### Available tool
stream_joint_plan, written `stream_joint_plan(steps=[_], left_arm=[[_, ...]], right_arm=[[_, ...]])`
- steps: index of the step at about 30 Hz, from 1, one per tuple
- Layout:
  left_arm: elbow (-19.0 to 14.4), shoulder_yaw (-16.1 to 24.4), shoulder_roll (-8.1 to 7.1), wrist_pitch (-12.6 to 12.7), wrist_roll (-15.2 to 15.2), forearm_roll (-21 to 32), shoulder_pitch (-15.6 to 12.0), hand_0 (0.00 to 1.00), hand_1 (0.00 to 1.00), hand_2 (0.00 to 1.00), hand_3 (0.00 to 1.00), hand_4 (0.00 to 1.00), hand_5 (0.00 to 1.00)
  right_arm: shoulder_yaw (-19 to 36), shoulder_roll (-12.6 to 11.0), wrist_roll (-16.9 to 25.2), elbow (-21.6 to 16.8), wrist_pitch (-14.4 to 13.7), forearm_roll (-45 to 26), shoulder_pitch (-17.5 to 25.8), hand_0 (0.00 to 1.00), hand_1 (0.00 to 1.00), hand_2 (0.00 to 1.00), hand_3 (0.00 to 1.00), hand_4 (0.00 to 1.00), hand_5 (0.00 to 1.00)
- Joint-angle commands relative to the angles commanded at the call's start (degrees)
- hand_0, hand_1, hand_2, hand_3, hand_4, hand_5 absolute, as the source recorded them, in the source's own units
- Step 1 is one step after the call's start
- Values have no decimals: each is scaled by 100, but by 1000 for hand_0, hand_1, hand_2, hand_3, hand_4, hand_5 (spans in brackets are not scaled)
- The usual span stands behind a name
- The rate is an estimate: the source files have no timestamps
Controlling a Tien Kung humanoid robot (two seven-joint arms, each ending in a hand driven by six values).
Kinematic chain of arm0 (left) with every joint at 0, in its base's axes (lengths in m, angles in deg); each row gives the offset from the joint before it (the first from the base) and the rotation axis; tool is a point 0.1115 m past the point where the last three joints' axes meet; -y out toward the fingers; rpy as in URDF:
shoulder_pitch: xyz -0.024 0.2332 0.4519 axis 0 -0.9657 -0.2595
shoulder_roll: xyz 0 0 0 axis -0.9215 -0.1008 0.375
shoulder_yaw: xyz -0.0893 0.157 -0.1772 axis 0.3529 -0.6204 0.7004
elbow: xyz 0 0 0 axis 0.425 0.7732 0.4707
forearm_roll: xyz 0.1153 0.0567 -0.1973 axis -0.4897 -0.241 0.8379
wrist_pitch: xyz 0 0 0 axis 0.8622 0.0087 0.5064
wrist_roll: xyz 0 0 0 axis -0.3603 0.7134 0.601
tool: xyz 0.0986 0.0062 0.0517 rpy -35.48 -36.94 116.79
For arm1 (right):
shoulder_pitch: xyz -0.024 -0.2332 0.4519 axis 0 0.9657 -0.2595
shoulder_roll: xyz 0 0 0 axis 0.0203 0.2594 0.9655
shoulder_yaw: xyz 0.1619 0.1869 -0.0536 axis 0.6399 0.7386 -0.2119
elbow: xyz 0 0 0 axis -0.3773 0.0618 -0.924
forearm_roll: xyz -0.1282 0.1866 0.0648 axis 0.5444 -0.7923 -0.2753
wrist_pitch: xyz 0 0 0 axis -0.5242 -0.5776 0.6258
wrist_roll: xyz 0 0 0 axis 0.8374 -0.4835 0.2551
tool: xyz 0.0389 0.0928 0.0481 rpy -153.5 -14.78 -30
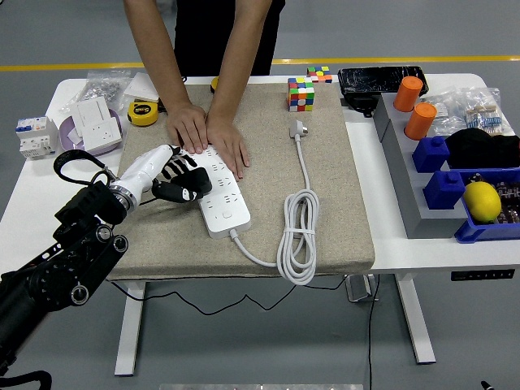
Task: Pick up the plug,place it near the board,insert it into the board,press the button
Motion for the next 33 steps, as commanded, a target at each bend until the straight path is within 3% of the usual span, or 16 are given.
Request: stream_joint_plan(steps=[3, 4, 21, 22, 27, 28, 33], left_arm=[[6, 1, 4, 37, -19, -67, 10, 377, 504, 544, 570, 872, 162], [7, -6, 2, 42, -24, -82, 11, 347, 469, 543, 563, 747, 150], [-19, -225, -21, -60, 25, -313, 47, 334, 461, 539, 565, 701, 156], [-24, -229, -22, -54, 26, -312, 42, 310, 366, 483, 528, 671, 147], [-23, -242, -32, -61, 68, -403, 27, 310, 366, 483, 528, 671, 147], [-24, -245, -34, -63, 80, -433, 24, 285, 250, 387, 459, 631, 141], [-43, -252, -50, -121, 151, -531, -7, 285, 250, 387, 459, 631, 141]], right_arm=[[0, 1, -1, 0, -1, -1, 2, 828, 752, 742, 765, 998, 812], [0, 1, -1, 0, -2, 0, 3, 829, 753, 742, 765, 998, 812], [-29, -8, -8, 0, -18, -28, 3, 828, 753, 742, 765, 998, 809], [-33, -8, -8, 0, -16, -29, 6, 828, 752, 742, 765, 998, 810], [-42, -7, -6, 0, -12, -28, 16, 828, 752, 742, 765, 998, 810], [-42, -7, -5, 0, -12, -27, 17, 828, 752, 742, 765, 998, 810], [-48, -11, -8, 0, -14, -32, 28, 828, 752, 742, 765, 998, 810]])
